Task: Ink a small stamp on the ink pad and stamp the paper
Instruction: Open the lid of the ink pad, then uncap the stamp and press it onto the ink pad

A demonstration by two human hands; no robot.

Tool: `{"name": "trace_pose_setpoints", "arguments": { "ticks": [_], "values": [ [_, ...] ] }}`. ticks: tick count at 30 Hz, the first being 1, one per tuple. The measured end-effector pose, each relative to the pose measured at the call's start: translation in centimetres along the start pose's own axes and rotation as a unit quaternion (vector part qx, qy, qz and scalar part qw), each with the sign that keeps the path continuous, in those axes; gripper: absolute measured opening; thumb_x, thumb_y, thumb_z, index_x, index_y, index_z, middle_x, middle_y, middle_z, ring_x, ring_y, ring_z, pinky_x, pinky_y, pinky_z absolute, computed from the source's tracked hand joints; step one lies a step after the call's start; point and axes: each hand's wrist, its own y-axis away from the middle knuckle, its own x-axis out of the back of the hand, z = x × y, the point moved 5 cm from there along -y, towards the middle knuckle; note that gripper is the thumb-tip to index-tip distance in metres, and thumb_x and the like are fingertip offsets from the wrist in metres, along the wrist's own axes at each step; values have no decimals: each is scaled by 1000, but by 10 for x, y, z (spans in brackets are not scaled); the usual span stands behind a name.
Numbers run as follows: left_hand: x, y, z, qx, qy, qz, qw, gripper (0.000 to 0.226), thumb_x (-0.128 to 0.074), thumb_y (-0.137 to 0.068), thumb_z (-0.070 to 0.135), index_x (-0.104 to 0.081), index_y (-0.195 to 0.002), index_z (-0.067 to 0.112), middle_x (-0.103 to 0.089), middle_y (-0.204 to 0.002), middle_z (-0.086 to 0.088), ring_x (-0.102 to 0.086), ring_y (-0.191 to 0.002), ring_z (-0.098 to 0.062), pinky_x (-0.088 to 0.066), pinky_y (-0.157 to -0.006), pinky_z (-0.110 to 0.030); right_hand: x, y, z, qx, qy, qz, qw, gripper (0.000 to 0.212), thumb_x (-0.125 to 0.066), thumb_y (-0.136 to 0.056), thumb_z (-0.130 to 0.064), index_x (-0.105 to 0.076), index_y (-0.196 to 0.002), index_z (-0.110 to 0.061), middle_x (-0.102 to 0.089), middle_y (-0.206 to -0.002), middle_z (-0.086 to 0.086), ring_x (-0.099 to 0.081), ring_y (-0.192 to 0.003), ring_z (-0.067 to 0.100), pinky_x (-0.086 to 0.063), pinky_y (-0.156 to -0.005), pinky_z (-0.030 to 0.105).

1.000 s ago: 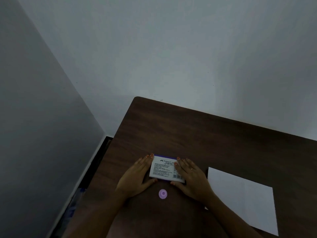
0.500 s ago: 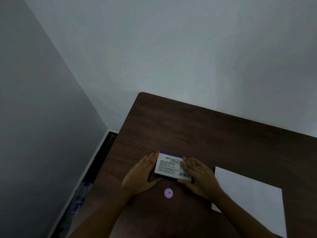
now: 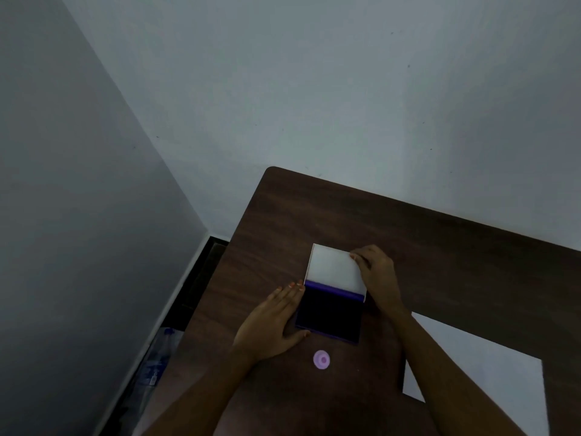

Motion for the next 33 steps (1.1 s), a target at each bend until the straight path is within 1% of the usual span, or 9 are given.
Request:
{"name": "trace_pose_setpoints", "arguments": {
  "ticks": [5,9,11,15,18,24,28,31,33],
  "values": [
    [0,0,1,-8,7,5,1000,76,-38,-86,58,1,-141,23,-9,-152,4,-4,-139,-6,1,-114,-26,-9,-2,4,-7,68,7,998,14,-56,-82,-3,-66,-92,2,-64,-98,22,-55,-92,32,-39,-83,35],
    [1,1,2,-4,4,-4,1000,78,-35,-85,61,7,-139,25,-2,-151,6,-1,-140,-6,3,-114,-25,0,10,-6,-4,97,31,995,23,-57,-83,-7,-61,-106,-4,-59,-114,19,-52,-106,31,-40,-93,41],
    [3,1,3,2,8,-14,1000,79,-36,-85,62,9,-138,25,-4,-153,4,1,-139,-5,1,-114,-25,1,28,-17,13,72,39,997,21,-55,-85,-9,-60,-105,-6,-60,-113,17,-52,-105,27,-39,-92,34],
    [11,5,9,41,54,-29,997,71,-40,-89,51,10,-135,30,-5,-155,1,6,-133,0,2,-110,-23,-18,80,-35,46,23,-66,997,17,-52,-87,-13,-60,-101,-12,-60,-109,10,-50,-102,15,-33,-88,21],
    [16,6,17,73,113,-6,991,65,-40,-93,41,7,-138,28,-6,-155,0,5,-133,1,1,-110,-23,-27,114,-41,43,6,-88,995,19,-52,-87,-17,-58,-106,-16,-59,-113,6,-49,-105,10,-32,-89,18],
    [20,29,34,140,142,81,977,46,-41,-95,24,-29,-138,17,-31,-149,-5,-21,-138,-13,-19,-111,-30,-34,155,-52,56,34,-87,994,38,-57,-82,-37,-53,-115,-19,-52,-122,2,-45,-110,13,-31,-89,19],
    [18,53,53,149,182,137,962,33,-47,-91,11,-49,-124,12,-50,-133,-10,-44,-124,-19,-31,-105,-29,-39,165,-51,32,45,-103,993,29,-53,-86,-24,-54,-112,-12,-51,-122,8,-48,-108,18,-34,-88,21],
    [18,66,65,189,266,172,930,26,-48,-90,6,-55,-115,8,-57,-121,-11,-54,-110,-19,-42,-99,-32,-37,169,-47,-28,-22,-107,994,17,-52,-88,-17,-58,-99,-7,-56,-112,12,-52,-100,19,-36,-81,18],
    [16,72,75,225,383,164,881,22,-55,-87,7,-60,-109,8,-64,-113,-12,-59,-103,-19,-46,-95,-34,-30,172,-46,-91,-123,-82,985,12,-59,-83,-16,-63,-92,-8,-61,-105,12,-55,-89,14,-38,-76,16]
  ]
}}
